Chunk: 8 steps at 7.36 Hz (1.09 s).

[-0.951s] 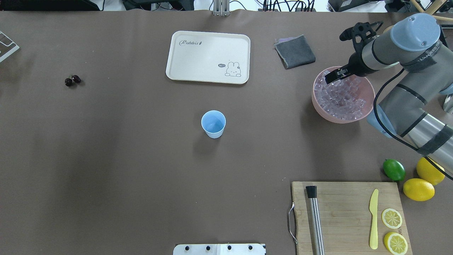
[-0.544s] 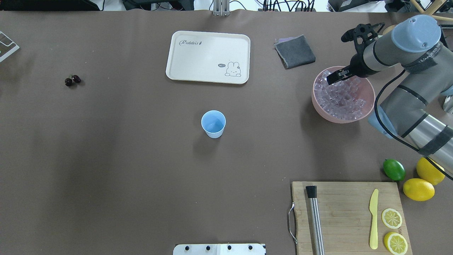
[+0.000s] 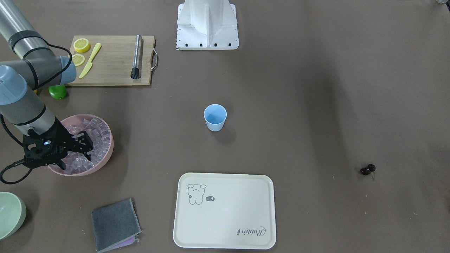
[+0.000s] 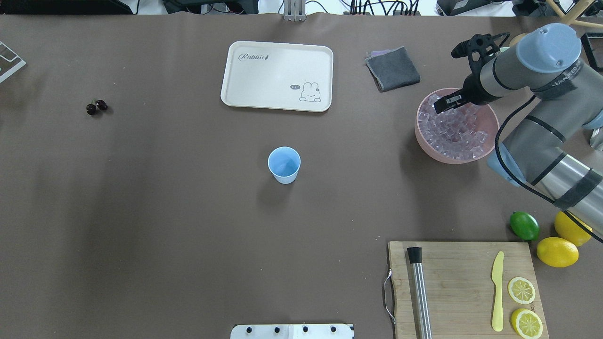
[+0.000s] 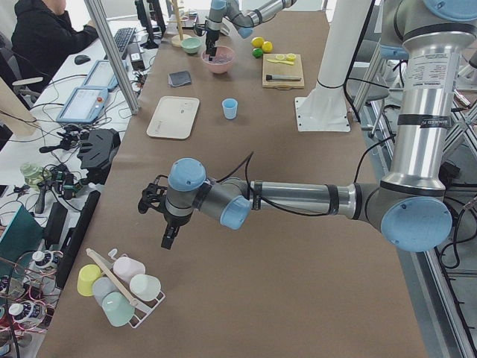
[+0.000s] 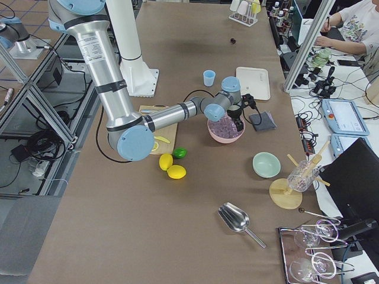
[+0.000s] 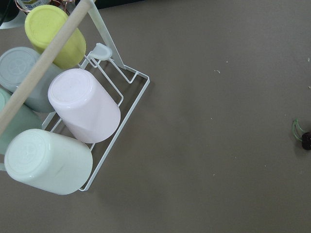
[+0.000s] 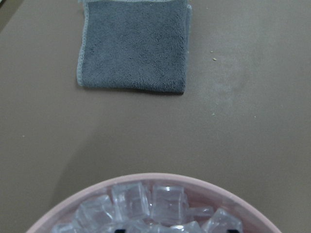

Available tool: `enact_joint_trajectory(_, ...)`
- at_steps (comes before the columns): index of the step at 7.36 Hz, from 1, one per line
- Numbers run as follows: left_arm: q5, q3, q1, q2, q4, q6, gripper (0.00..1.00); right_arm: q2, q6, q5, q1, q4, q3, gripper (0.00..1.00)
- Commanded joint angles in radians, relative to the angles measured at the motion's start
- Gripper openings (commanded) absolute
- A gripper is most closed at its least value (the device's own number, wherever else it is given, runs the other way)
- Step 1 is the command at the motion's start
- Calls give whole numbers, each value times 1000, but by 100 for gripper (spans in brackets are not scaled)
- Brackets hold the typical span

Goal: Put ice and cherries in cup
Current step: 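Lower the right gripper into the bowl and grasp an ice cube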

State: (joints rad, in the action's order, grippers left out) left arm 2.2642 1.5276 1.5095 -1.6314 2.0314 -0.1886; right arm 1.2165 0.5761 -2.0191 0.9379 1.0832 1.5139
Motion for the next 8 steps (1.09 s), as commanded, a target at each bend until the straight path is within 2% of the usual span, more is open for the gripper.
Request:
enact_joint_trajectory(1,0,-6,0,4,3,-2,98,-5,11,-1,-8,0,6,52)
enact_joint_trajectory(4,0,-14,0,4,4,0,98,-5,10,0,-13,0,6,38)
enact_joint_trajectory(6,0,-15,0,4,4,-2,98,1,10,-1,-14,0,21,16)
enact_joint_trajectory(7,0,-14,0,5,6,0,98,6,8,-6,-10,0,37,8)
enact_joint_trajectory(8,0,-15,0,7,4,0,98,9,8,-12,1,15,67,5)
